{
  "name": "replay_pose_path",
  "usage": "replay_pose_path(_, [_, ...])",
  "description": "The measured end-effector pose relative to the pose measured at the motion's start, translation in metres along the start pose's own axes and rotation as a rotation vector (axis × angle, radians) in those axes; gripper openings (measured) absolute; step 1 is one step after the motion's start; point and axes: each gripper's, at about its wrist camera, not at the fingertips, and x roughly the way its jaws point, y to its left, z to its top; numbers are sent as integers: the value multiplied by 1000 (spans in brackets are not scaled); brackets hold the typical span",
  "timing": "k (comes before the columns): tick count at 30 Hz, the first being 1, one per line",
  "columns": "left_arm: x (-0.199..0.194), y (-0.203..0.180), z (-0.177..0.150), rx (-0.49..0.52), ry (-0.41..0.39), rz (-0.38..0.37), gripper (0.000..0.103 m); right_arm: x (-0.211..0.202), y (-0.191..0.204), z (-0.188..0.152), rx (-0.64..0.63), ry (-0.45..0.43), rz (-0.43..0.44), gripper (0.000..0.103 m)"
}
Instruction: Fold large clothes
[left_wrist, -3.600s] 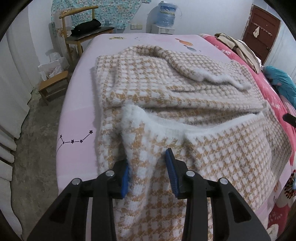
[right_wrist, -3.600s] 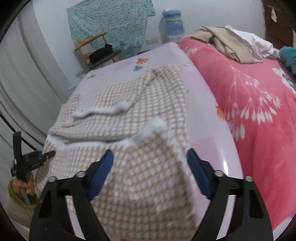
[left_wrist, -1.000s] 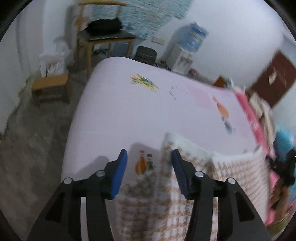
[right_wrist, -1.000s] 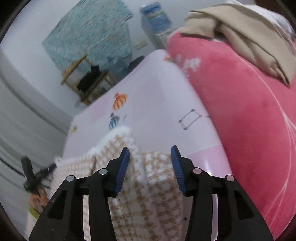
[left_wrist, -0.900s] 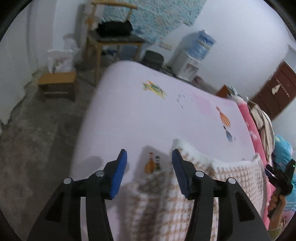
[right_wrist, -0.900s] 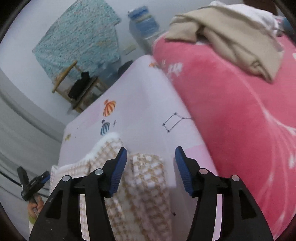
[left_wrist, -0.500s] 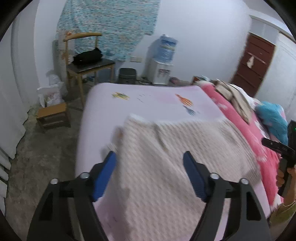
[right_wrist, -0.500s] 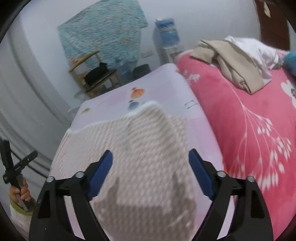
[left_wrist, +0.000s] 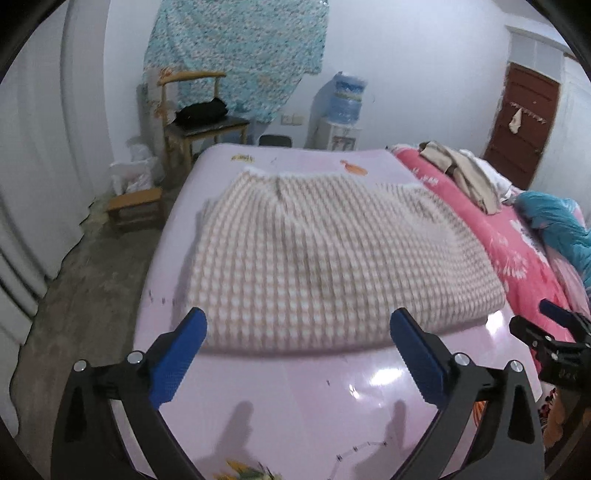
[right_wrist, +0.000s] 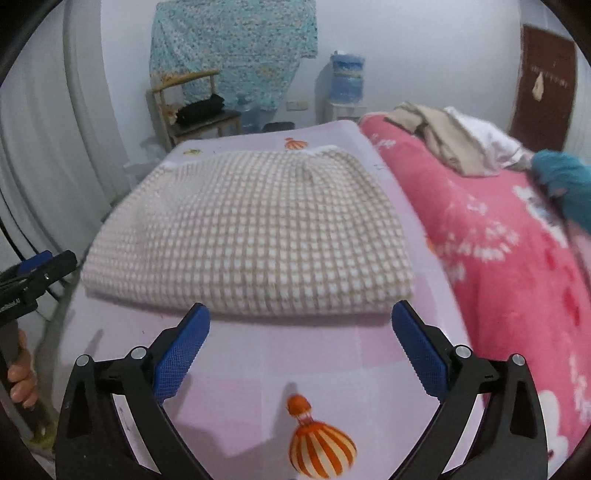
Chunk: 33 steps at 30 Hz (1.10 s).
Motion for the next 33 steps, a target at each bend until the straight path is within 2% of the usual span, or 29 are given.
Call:
replay_pose_path(3, [-2, -12, -8, 14, -8, 53, 98, -9, 5, -7, -10, -16, -30, 95])
replay_pose_path(5, [-4, -21, -11, 30, -23, 132, 98, -12, 6, -10, -9, -24, -39, 95])
replay_pose_path(7, [-3, -27, -10, 39, -30, 167, 98, -15, 7, -13, -3, -28, -49, 95])
replay_pose_path(13, [5, -31, -8, -22, 2, 170, 98, -15, 7, -10, 22, -33, -43, 95])
replay_pose_path(18, [17, -36, -8, -72, 52, 208, 98, -4, 1, -3, 59, -7, -24, 95])
replay_pose_path(22, [24, -43, -10, -43, 86, 249, 98, 4, 1, -1, 64, 14, -12, 95])
replay_pose_path(27, [36, -50, -15, -9, 140, 262, 98, 13, 4, -2, 44, 38, -5, 95])
replay_pose_path(33, [39, -54, -17, 16, 147, 271, 98, 16, 6, -1, 38, 47, -14, 95])
